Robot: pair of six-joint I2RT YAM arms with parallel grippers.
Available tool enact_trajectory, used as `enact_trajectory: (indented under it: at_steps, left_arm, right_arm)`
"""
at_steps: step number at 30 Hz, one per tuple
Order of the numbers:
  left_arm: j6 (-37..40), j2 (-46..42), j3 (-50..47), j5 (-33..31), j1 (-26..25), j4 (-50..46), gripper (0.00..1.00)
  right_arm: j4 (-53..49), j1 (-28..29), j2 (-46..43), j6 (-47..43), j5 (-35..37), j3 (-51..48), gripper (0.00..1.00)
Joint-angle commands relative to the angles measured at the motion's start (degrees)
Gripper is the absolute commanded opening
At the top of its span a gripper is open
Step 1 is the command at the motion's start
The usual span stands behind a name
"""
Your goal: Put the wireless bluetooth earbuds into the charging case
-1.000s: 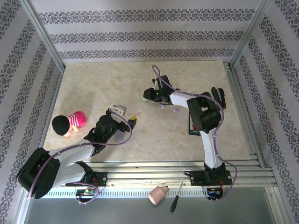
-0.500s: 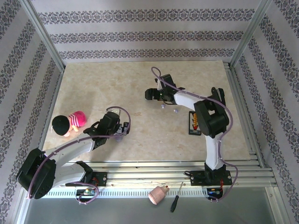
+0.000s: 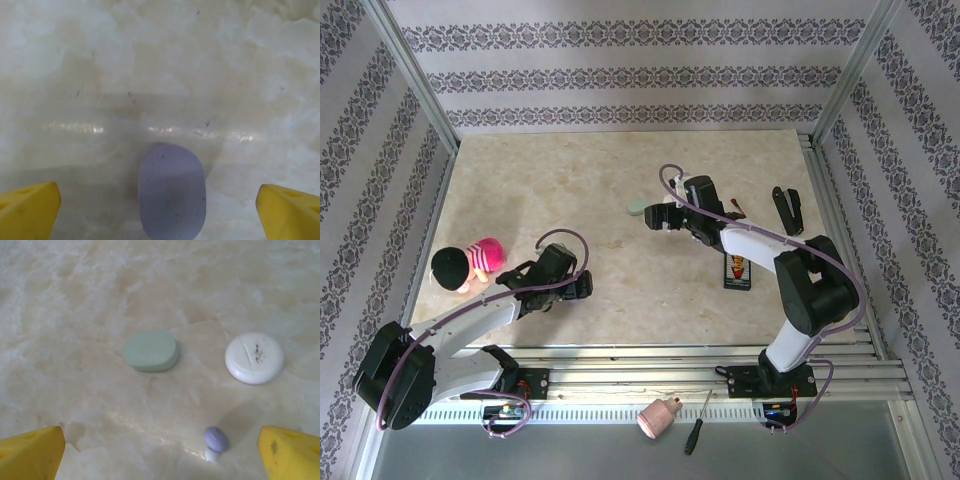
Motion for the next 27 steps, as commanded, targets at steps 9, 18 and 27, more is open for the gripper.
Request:
enact_trajectory:
  at_steps: [9, 18, 27]
  left_arm:
    - [-2.69, 9.99, 3.0, 7.23, -0.12, -4.29, 1.0]
    - [-1.33, 16.16, 5.95, 7.68, -0.29, -4.75, 0.71]
    - [-2.31, 16.79, 6.59, 7.13, -1.03, -5.54, 0.5]
  right_arm:
    - [5.34, -0.44, -5.87, -2.67, 3.52, -5.31, 0.98]
    - [6.05, -0.52, -5.52, -1.95, 2.73, -5.99, 0.98]
    - [6.38, -0.65, -5.53, -2.15, 2.71, -6.27, 0.98]
